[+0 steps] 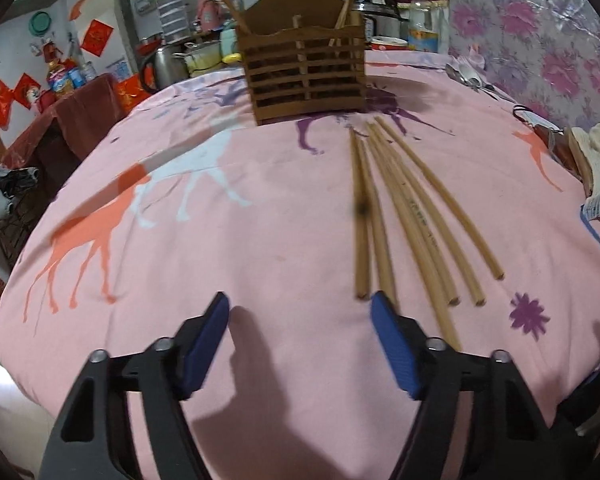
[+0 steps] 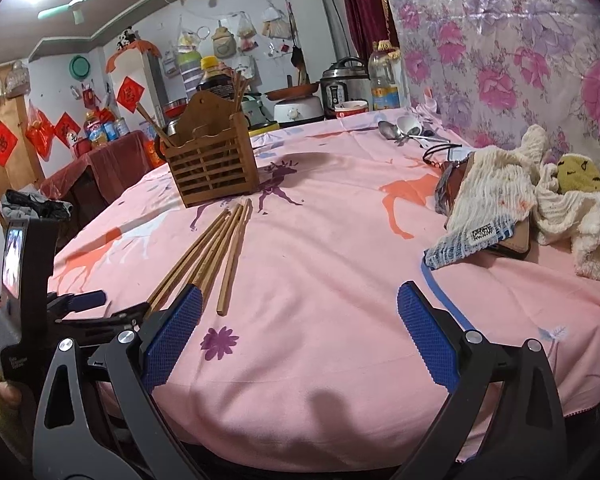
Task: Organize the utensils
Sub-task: 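Move both open tools back toward the remaining chopsticks on the sheet, then close the left tool on one chopstick while the right tool grasps another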
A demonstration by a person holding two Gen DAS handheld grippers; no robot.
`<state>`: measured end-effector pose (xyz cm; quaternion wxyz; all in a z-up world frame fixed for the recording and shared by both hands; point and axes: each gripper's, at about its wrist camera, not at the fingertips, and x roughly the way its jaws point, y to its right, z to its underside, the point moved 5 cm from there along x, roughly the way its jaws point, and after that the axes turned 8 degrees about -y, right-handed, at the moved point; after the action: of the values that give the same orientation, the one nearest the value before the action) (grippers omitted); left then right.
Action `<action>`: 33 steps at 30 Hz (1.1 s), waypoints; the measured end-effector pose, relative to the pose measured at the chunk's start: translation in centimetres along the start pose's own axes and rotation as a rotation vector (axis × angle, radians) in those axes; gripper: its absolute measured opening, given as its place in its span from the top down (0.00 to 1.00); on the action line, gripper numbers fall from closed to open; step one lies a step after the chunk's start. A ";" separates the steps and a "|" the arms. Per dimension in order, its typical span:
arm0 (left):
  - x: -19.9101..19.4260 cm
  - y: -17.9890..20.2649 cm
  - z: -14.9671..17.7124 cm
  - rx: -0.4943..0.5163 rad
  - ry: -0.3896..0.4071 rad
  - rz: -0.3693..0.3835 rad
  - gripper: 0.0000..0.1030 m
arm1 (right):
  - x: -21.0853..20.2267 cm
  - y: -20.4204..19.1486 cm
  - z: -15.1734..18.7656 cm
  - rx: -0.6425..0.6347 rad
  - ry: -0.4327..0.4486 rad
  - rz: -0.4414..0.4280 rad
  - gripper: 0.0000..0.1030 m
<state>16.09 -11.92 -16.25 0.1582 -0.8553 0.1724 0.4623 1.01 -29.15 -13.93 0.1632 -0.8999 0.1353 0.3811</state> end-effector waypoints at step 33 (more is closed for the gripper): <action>-1.5 -7.8 4.0 -0.212 0.051 -0.011 0.48 | 6.7 -6.5 2.0 -0.268 -0.169 -0.088 0.52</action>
<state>15.79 -3.04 -16.16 0.0647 -0.8798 0.1218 0.4549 6.63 -23.23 -18.88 0.0688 -0.8834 0.0296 0.4627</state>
